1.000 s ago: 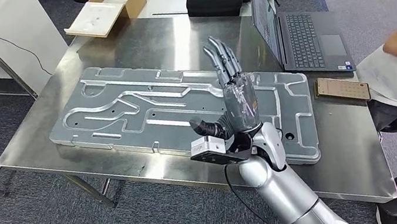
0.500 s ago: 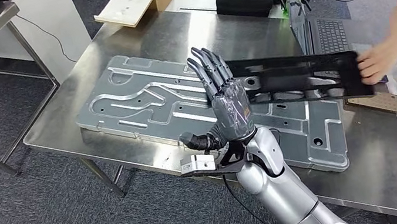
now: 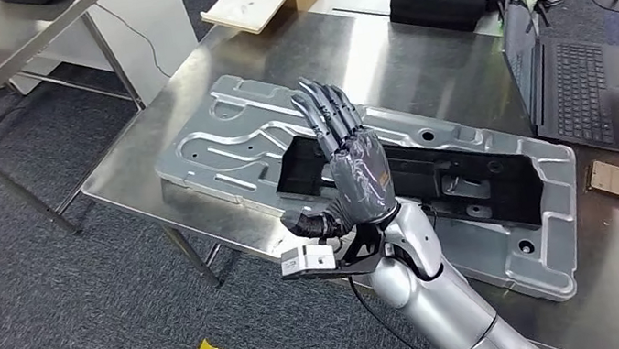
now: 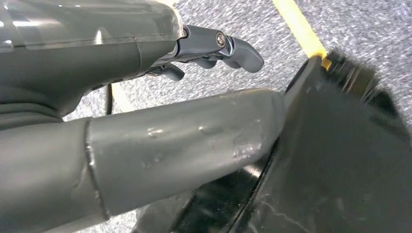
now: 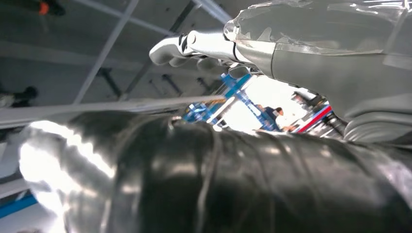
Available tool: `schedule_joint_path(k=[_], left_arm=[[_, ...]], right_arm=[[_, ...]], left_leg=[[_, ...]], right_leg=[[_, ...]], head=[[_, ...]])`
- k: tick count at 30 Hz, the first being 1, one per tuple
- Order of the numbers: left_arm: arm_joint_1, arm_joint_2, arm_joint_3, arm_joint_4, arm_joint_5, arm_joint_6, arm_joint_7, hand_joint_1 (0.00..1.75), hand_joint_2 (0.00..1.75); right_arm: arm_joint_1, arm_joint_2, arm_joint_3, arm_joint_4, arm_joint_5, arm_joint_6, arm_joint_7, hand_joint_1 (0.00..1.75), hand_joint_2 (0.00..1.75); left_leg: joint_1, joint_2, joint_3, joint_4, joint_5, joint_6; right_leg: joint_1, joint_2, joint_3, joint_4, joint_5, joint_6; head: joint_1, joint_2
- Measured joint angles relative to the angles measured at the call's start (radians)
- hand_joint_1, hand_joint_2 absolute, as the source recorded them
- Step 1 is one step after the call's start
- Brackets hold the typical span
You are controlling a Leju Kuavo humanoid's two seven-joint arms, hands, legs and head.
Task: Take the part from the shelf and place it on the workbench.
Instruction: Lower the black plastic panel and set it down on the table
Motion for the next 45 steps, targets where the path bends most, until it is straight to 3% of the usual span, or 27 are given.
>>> schedule_joint_path(k=[1, 2, 4, 6, 9, 11, 13, 15, 16, 17, 18, 20, 22, 24, 26, 28, 30, 31, 32, 34, 36, 37, 39, 40, 42, 43, 45], left_arm=[[0.001, 0.0, -0.004, 0.0, 0.0, 0.001, 0.002, 0.0, 0.0], [0.003, 0.001, -0.008, 0.0, 0.0, 0.003, 0.003, 0.0, 0.0], [0.003, 0.004, -0.017, 0.0, 0.0, 0.01, 0.004, 0.0, 0.0], [0.001, 0.005, -0.025, 0.0, 0.001, 0.019, 0.003, 0.0, 0.0], [0.005, 0.005, -0.034, 0.0, 0.002, 0.027, 0.0, 0.0, 0.0], [0.006, 0.006, -0.037, 0.0, 0.002, 0.03, 0.0, 0.0, 0.0], [0.004, 0.007, -0.04, 0.0, 0.002, 0.031, -0.001, 0.0, 0.0], [0.003, 0.007, -0.042, 0.0, 0.002, 0.031, -0.002, 0.0, 0.0], [0.004, 0.007, -0.043, 0.0, 0.002, 0.031, -0.002, 0.0, 0.0], [0.005, 0.007, -0.043, 0.0, 0.002, 0.031, -0.002, 0.0, 0.0], [0.005, 0.007, -0.043, 0.0, 0.002, 0.031, -0.002, 0.0, 0.0], [0.005, 0.006, -0.043, 0.0, 0.002, 0.031, -0.003, 0.0, 0.0], [0.004, 0.004, -0.043, 0.0, 0.002, 0.031, -0.004, 0.0, 0.0], [0.005, 0.005, -0.043, 0.0, 0.002, 0.031, -0.005, 0.0, 0.0], [0.008, 0.006, -0.043, 0.0, 0.002, 0.031, -0.005, 0.0, 0.0], [0.007, 0.007, -0.043, 0.0, 0.002, 0.031, -0.005, 0.0, 0.0], [0.005, 0.007, -0.044, 0.0, 0.002, 0.031, -0.005, 0.0, 0.0], [0.006, 0.007, -0.044, 0.0, 0.002, 0.031, -0.005, 0.0, 0.0], [0.007, 0.008, -0.044, 0.0, 0.002, 0.031, -0.005, 0.0, 0.0], [0.008, 0.01, -0.044, 0.0, 0.002, 0.031, -0.005, 0.0, 0.0], [0.006, 0.011, -0.044, 0.0, 0.003, 0.031, -0.005, 0.0, 0.0], [0.006, 0.011, -0.044, 0.0, 0.004, 0.031, -0.006, 0.0, 0.0], [0.009, 0.011, -0.044, 0.0, 0.005, 0.03, -0.008, 0.0, 0.0], [0.013, 0.011, -0.044, 0.0, 0.005, 0.03, -0.009, 0.0, 0.0], [0.016, 0.01, -0.044, 0.0, 0.006, 0.031, -0.01, 0.0, 0.0], [0.016, 0.01, -0.044, 0.0, 0.007, 0.033, -0.011, 0.0, 0.0], [0.015, 0.009, -0.043, 0.0, 0.011, 0.037, -0.013, 0.0, 0.0]], right_arm=[[0.002, 0.0, 0.002, 0.0, 0.001, -0.001, 0.0, 0.0, 0.0], [0.003, 0.0, 0.004, 0.0, 0.001, -0.001, 0.0, 0.0, 0.0], [0.002, 0.0, 0.009, 0.0, 0.001, -0.002, 0.0, 0.0, 0.0], [0.001, 0.0, 0.012, -0.001, 0.001, -0.002, 0.001, 0.0, 0.0], [-0.002, 0.0, 0.019, -0.002, 0.002, -0.002, 0.002, 0.0, 0.0], [-0.004, 0.0, 0.023, -0.004, 0.002, -0.002, 0.002, 0.0, 0.0], [-0.003, -0.001, 0.024, -0.004, 0.002, -0.003, 0.003, 0.0, 0.0], [0.0, -0.002, 0.024, -0.004, 0.002, -0.003, 0.003, 0.0, 0.0], [0.002, -0.002, 0.024, -0.004, 0.002, -0.003, 0.003, 0.0, 0.0], [0.002, -0.003, 0.024, -0.004, 0.002, -0.003, 0.003, 0.0, 0.0], [0.001, -0.003, 0.024, -0.004, 0.002, -0.003, 0.003, 0.0, 0.0], [0.0, -0.003, 0.024, -0.004, 0.002, -0.003, 0.003, 0.0, 0.0], [-0.001, -0.003, 0.024, -0.004, 0.002, -0.003, 0.003, 0.0, 0.0], [-0.002, -0.002, 0.024, -0.004, 0.002, -0.003, 0.003, 0.0, 0.0], [-0.004, -0.001, 0.026, -0.004, 0.002, -0.003, 0.004, 0.0, 0.0], [-0.004, 0.0, 0.027, -0.004, 0.002, -0.003, 0.004, 0.0, 0.0], [-0.002, 0.0, 0.028, -0.004, 0.002, -0.003, 0.004, 0.0, 0.0], [-0.001, 0.0, 0.029, -0.004, 0.002, -0.003, 0.004, 0.0, 0.0], [-0.001, 0.0, 0.029, -0.004, 0.002, -0.003, 0.004, 0.0, 0.0], [-0.001, 0.0, 0.029, -0.004, 0.002, -0.003, 0.004, 0.0, 0.0], [-0.003, 0.0, 0.029, -0.004, 0.002, -0.003, 0.004, 0.0, 0.0], [-0.004, 0.0, 0.03, -0.004, 0.002, -0.003, 0.004, 0.0, 0.0], [-0.005, 0.001, 0.031, -0.005, 0.001, -0.003, 0.004, 0.0, 0.0], [-0.007, 0.002, 0.032, -0.005, 0.001, -0.003, 0.004, 0.0, 0.0], [-0.009, 0.004, 0.034, -0.006, 0.0, -0.003, 0.004, 0.0, 0.0], [-0.009, 0.005, 0.034, -0.005, -0.002, -0.004, 0.004, 0.0, 0.0], [-0.007, 0.005, 0.034, 0.0, -0.013, -0.01, 0.001, 0.0, 0.0]], left_leg=[[0.001, 0.004, -0.002, 0.006, 0.007, -0.003], [0.001, 0.01, 0.015, -0.024, 0.031, -0.005], [-0.002, 0.044, 0.082, -0.149, 0.087, -0.004], [-0.007, 0.069, 0.122, -0.229, 0.11, 0.008], [-0.009, 0.047, 0.122, -0.238, 0.111, 0.027], [-0.005, 0.029, 0.123, -0.242, 0.116, 0.038], [-0.003, 0.009, 0.121, -0.243, 0.12, 0.046], [-0.003, -0.014, 0.118, -0.243, 0.121, 0.049], [-0.003, -0.026, 0.118, -0.243, 0.122, 0.049], [-0.003, -0.039, 0.118, -0.243, 0.122, 0.049], [-0.003, -0.053, 0.119, -0.243, 0.123, 0.048], [-0.003, -0.077, 0.118, -0.242, 0.125, 0.043], [0.002, -0.1, 0.111, -0.244, 0.13, 0.031], [0.006, -0.119, 0.107, -0.248, 0.134, 0.017], [0.001, -0.086, 0.094, -0.224, 0.117, 0.009], [-0.003, -0.026, 0.048, -0.126, 0.062, 0.005], [0.0, -0.001, -0.008, -0.01, 0.014, -0.001], [0.001, 0.004, -0.019, 0.013, 0.014, -0.004], [0.001, 0.009, -0.009, -0.003, 0.031, -0.006], [0.0, 0.04, 0.057, -0.126, 0.091, -0.006], [-0.006, 0.068, 0.111, -0.227, 0.121, 0.006], [-0.009, 0.072, 0.118, -0.244, 0.121, 0.013], [-0.01, 0.05, 0.117, -0.245, 0.122, 0.026], [-0.009, 0.041, 0.117, -0.248, 0.124, 0.031], [-0.004, 0.023, 0.117, -0.252, 0.13, 0.042], [-0.003, 0.013, 0.115, -0.253, 0.131, 0.045], [-0.003, -0.009, 0.112, -0.252, 0.134, 0.049]], right_leg=[[0.0, -0.013, 0.0, 0.001, -0.002, 0.0], [0.0, -0.025, 0.0, 0.004, -0.004, 0.002], [0.001, -0.045, 0.0, 0.013, -0.013, 0.009], [0.007, -0.062, 0.0, 0.024, -0.022, 0.019], [0.01, -0.079, 0.003, 0.028, -0.028, 0.031], [0.003, -0.046, -0.008, 0.062, -0.056, 0.043], [-0.002, 0.006, -0.056, 0.169, -0.118, 0.051], [-0.003, 0.023, -0.113, 0.284, -0.16, 0.052], [-0.003, 0.026, -0.123, 0.301, -0.153, 0.05], [-0.002, 0.03, -0.115, 0.278, -0.128, 0.047], [-0.002, 0.04, -0.09, 0.222, -0.091, 0.042], [-0.002, 0.087, -0.031, 0.09, -0.032, 0.028], [0.001, 0.114, -0.005, 0.031, -0.019, 0.021], [0.001, 0.094, 0.001, 0.019, -0.016, 0.016], [-0.005, 0.068, 0.012, 0.001, -0.008, 0.008], [-0.005, 0.037, 0.018, -0.009, -0.004, 0.001], [-0.002, 0.006, 0.017, -0.008, -0.006, -0.001], [-0.001, -0.008, 0.017, -0.007, -0.007, 0.0], [-0.001, -0.022, 0.017, -0.005, -0.01, 0.001], [-0.001, -0.046, 0.018, 0.003, -0.018, 0.007], [0.005, -0.066, 0.018, 0.013, -0.027, 0.016], [0.008, -0.074, 0.018, 0.016, -0.03, 0.021], [0.01, -0.088, 0.021, 0.017, -0.034, 0.03], [0.008, -0.078, 0.02, 0.023, -0.041, 0.036], [0.001, -0.027, -0.003, 0.081, -0.084, 0.048], [-0.001, 0.002, -0.029, 0.139, -0.117, 0.051], [-0.002, 0.024, -0.09, 0.265, -0.169, 0.053]], head=[[0.0, 0.0], [0.0, 0.0], [0.0, 0.0], [0.001, 0.0], [0.002, 0.0], [0.002, 0.0], [0.002, 0.0], [0.002, 0.0], [0.002, 0.0], [0.002, 0.0], [0.002, 0.0], [0.002, 0.0], [0.002, 0.0], [0.002, 0.0], [0.002, 0.0], [0.0, 0.0], [0.0, 0.0], [0.0, 0.0], [0.0, 0.0], [0.0, 0.0], [0.0, 0.0], [0.001, 0.0], [0.001, 0.0], [0.002, 0.0], [0.002, 0.0], [0.002, 0.0], [0.002, 0.0]])
